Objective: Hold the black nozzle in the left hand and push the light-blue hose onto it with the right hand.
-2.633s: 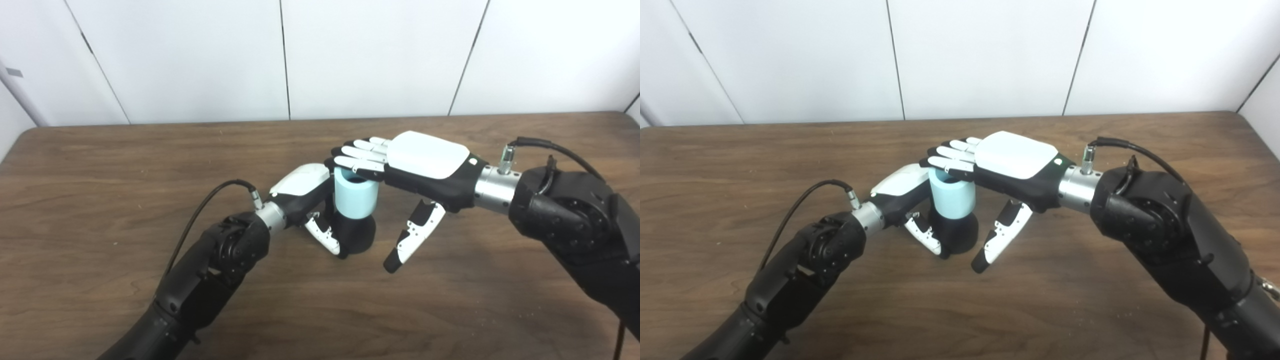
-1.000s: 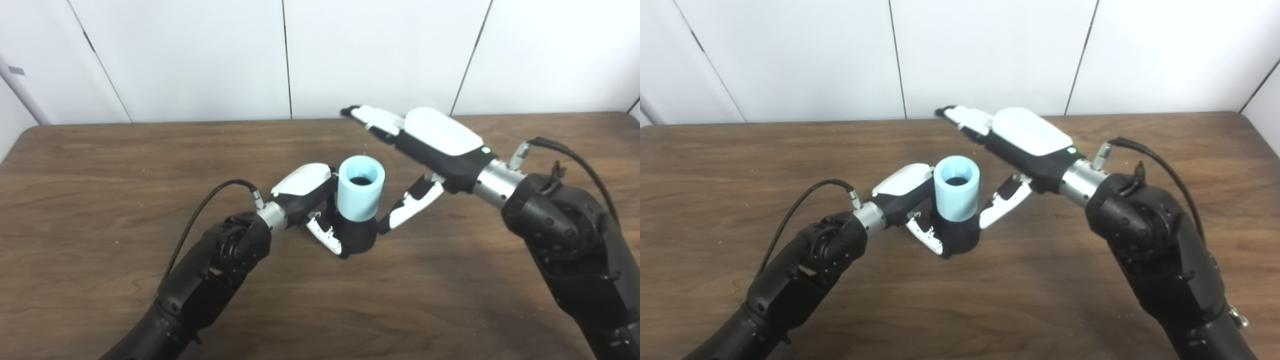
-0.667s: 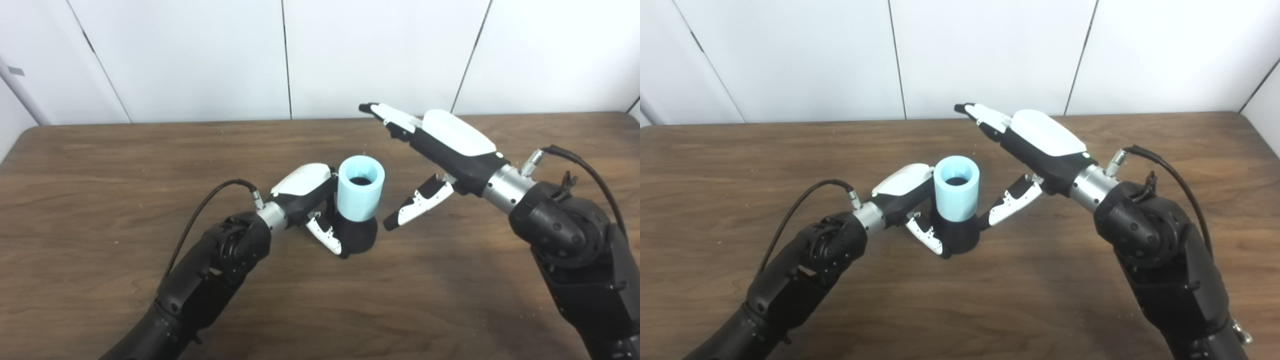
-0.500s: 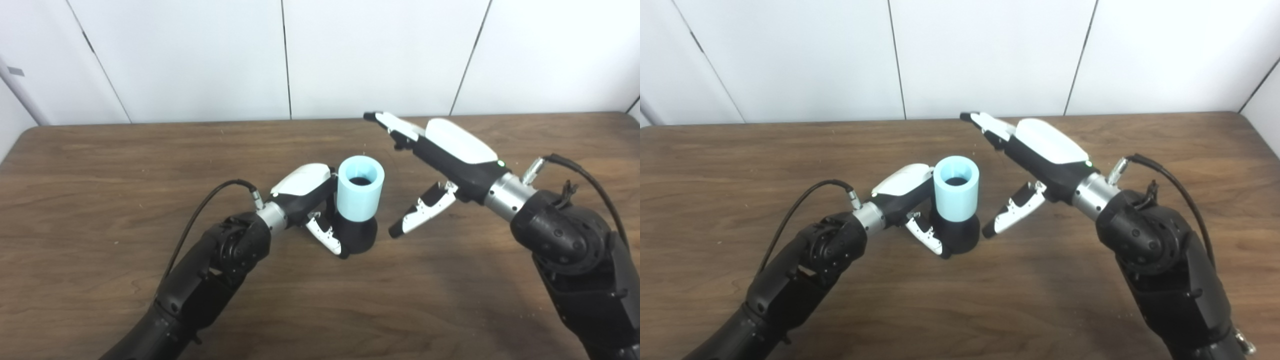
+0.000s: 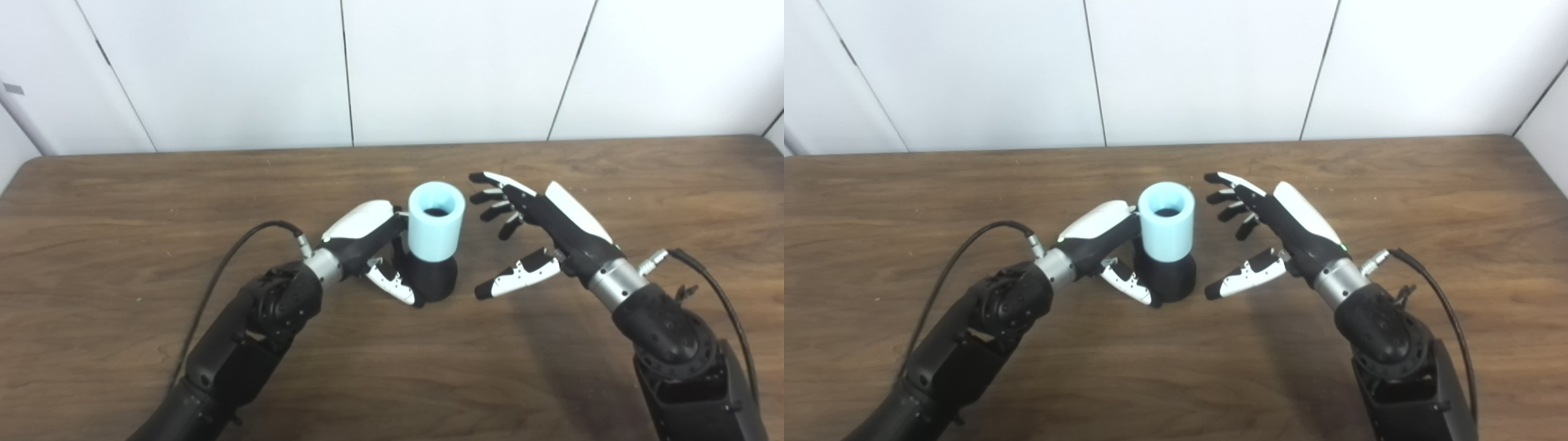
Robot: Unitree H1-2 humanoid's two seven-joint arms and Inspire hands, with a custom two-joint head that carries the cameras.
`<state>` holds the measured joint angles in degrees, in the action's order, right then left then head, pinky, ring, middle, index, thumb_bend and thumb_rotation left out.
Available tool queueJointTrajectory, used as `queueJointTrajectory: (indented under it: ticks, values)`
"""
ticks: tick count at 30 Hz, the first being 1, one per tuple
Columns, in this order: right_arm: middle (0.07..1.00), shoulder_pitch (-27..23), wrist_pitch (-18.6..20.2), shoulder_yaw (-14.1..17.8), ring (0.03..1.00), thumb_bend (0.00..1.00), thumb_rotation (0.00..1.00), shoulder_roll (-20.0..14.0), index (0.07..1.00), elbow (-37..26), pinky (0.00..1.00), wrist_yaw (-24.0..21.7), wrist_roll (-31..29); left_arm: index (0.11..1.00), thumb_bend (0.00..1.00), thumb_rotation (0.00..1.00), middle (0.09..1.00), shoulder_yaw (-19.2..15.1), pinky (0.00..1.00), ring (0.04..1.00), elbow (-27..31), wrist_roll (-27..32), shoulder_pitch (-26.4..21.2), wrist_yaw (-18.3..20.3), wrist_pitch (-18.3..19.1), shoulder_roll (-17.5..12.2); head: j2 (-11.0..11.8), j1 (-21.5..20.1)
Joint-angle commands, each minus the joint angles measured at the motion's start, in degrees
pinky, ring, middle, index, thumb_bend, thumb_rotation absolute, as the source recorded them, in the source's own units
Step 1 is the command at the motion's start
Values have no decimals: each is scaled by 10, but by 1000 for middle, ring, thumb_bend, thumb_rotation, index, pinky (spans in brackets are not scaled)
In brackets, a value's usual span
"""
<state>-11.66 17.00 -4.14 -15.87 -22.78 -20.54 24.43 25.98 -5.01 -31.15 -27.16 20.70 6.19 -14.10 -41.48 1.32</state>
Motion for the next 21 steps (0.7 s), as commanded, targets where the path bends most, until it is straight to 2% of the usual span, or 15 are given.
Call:
queueJointTrajectory:
  ticks: [1, 4, 8, 9, 11, 14, 17, 21]
  values:
    - [804, -13, -31, 16, 713, 732, 70, 5, 892, -6, 530, 39, -6, 926, 989, 227, 958, -14, 1000, 965, -4, -8, 5, -13, 10, -8, 0, 1]
    - [803, -1, -33, 17, 710, 727, 54, 18, 886, -2, 536, 63, -11, 972, 1000, 257, 995, -26, 1000, 997, 9, -20, 14, -30, 18, -8, 0, 1]
    - [800, 14, -29, 21, 704, 724, 45, 34, 874, -2, 535, 83, -21, 987, 1000, 203, 1000, -41, 1000, 1000, 43, -43, 31, -40, 46, -16, 0, 4]
    - [797, 17, -28, 23, 702, 723, 42, 37, 869, -2, 534, 87, -23, 986, 1000, 136, 999, -47, 1000, 1000, 48, -44, 36, -40, 52, -17, 0, 4]
    - [796, 21, -29, 24, 700, 722, 40, 41, 867, -3, 534, 91, -26, 985, 997, 98, 998, -60, 1000, 1000, 57, -39, 45, -42, 57, -16, 1, 7]
    - [796, 27, -31, 20, 701, 721, 19, 42, 866, -3, 546, 91, -32, 912, 901, 12, 941, -86, 986, 967, 73, -18, 65, -55, 45, -11, 3, 8]
    - [804, 30, -29, 19, 713, 722, 6, 40, 870, -5, 566, 88, -38, 853, 828, 1, 877, -109, 849, 890, 91, -6, 85, -71, 36, -8, 4, 11]
    - [812, 33, -29, 26, 721, 721, 0, 46, 873, -2, 574, 97, -51, 818, 760, 0, 828, -139, 697, 813, 121, -5, 112, -101, 49, 3, 7, 16]
